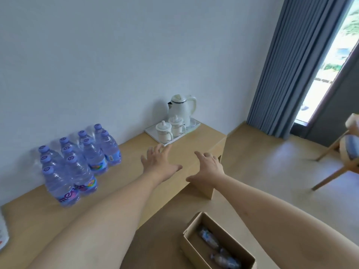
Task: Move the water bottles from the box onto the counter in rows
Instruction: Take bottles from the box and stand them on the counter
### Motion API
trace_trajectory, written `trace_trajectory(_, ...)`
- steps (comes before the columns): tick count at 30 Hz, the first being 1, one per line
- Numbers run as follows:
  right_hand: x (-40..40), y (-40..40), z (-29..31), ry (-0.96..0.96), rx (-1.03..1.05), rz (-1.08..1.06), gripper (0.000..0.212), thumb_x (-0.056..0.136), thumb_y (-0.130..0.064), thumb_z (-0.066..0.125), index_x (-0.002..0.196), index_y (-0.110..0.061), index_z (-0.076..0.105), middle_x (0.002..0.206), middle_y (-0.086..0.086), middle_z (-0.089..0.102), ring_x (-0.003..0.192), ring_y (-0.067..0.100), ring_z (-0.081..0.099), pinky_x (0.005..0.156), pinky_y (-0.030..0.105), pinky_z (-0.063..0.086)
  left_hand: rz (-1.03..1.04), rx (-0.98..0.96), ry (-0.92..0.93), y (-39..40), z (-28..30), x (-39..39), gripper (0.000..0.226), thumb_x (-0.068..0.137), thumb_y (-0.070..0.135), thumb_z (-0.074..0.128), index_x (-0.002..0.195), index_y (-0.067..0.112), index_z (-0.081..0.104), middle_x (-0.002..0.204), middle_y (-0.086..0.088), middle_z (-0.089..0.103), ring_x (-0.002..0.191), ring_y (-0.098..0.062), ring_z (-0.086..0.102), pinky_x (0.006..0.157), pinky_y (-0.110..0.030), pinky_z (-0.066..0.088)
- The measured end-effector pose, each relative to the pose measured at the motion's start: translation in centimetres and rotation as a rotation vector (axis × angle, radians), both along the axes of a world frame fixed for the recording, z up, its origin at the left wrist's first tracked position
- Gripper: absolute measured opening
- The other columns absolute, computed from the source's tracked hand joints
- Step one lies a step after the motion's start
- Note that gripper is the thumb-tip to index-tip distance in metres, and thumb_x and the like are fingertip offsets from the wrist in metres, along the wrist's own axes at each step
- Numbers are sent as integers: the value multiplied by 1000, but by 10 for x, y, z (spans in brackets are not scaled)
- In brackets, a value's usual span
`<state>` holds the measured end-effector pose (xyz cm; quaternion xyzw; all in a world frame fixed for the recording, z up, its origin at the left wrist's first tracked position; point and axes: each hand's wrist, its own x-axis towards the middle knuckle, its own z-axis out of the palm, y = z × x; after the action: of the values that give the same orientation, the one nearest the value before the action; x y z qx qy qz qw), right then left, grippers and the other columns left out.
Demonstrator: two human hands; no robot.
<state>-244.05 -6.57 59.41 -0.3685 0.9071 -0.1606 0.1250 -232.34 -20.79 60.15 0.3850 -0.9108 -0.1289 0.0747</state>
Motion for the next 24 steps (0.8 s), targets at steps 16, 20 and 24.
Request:
trace_trajectory(16, -142, 166, -109, -271, 180, -244, 109, 53, -62, 80, 145, -35, 27, 145, 5, 37, 130, 30, 37, 101, 46, 42, -240, 114, -267, 141, -112, -166, 81, 73, 77, 49, 144, 46, 25, 159, 2, 20, 145, -26, 13, 113, -60, 17)
trace_trajectory(20, -146, 186, -158, -378, 220, -297, 110, 53, -62, 79, 146, -34, 26, 145, 6, 37, 129, 31, 38, 100, 45, 42, -288, 158, -347, 152, -158, -182, 83, 73, 77, 49, 145, 43, 26, 159, 1, 20, 146, -27, 11, 115, -57, 16)
trace_trajectory(24, -147, 198, -212, -497, 261, -366, 109, 53, -61, 80, 145, -33, 28, 141, 6, 40, 126, 32, 41, 99, 46, 43, -325, 233, -416, 157, -215, -202, 81, 72, 75, 49, 143, 42, 31, 157, 1, 26, 145, -26, 17, 113, -55, 23)
